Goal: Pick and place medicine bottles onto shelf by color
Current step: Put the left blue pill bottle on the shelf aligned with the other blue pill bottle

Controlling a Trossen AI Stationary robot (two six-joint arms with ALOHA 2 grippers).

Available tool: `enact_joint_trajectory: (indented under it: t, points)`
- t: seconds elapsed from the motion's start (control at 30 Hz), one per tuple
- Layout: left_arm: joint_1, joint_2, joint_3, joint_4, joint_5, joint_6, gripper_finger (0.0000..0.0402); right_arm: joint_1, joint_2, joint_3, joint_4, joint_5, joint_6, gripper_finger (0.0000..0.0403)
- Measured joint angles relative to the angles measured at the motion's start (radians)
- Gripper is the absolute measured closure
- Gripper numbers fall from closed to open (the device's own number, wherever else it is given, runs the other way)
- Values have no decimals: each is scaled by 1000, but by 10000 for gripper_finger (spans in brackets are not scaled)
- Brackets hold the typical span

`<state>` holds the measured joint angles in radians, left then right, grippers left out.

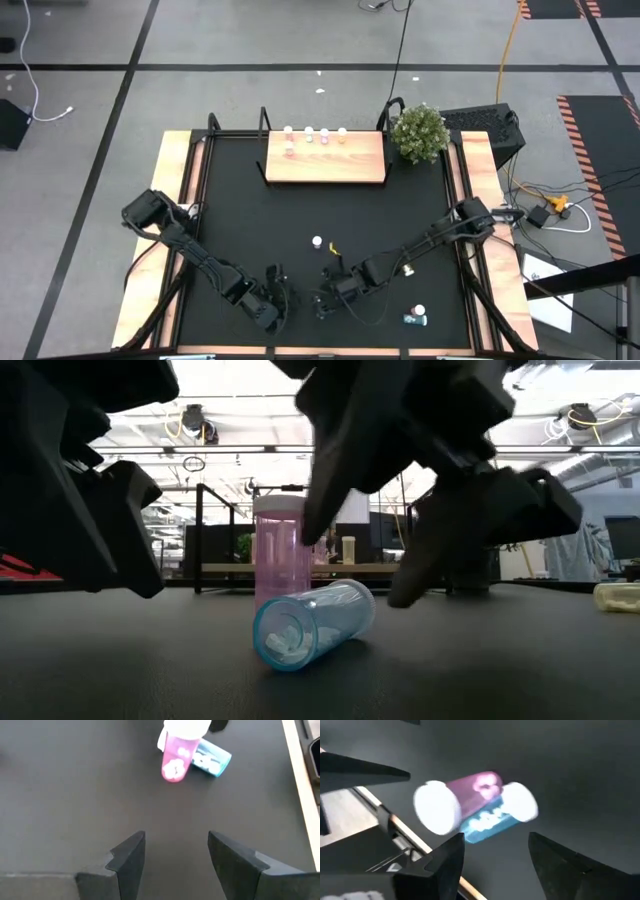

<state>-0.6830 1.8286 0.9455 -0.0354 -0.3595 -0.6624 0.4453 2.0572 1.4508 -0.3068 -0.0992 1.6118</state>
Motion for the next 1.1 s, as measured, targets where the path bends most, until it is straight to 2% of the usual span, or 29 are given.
enact_joint_trajectory:
  t: [0.27, 0.4, 0.53, 0.67, 0.9, 1.1]
  points:
    - [0, 0, 0, -1, 0, 5, 186, -24, 18, -1, -17, -8, -19, 189]
    - [1, 0, 0, 0, 0, 15, 186, -48, 44, 3, -59, -88, -79, 189]
    - [1, 0, 0, -7, 0, 10, 186, -54, 42, 4, -102, -106, -115, 189]
    - [-2, 0, 0, -20, 1, 9, 186, -55, 11, 2, -179, -84, -133, 189]
    - [-2, 0, 0, -23, 1, 8, 186, -59, -58, -6, -437, -23, -157, 189]
    - [14, 0, 0, -25, 1, 11, 186, -47, -104, -3, -370, 24, -113, 189]
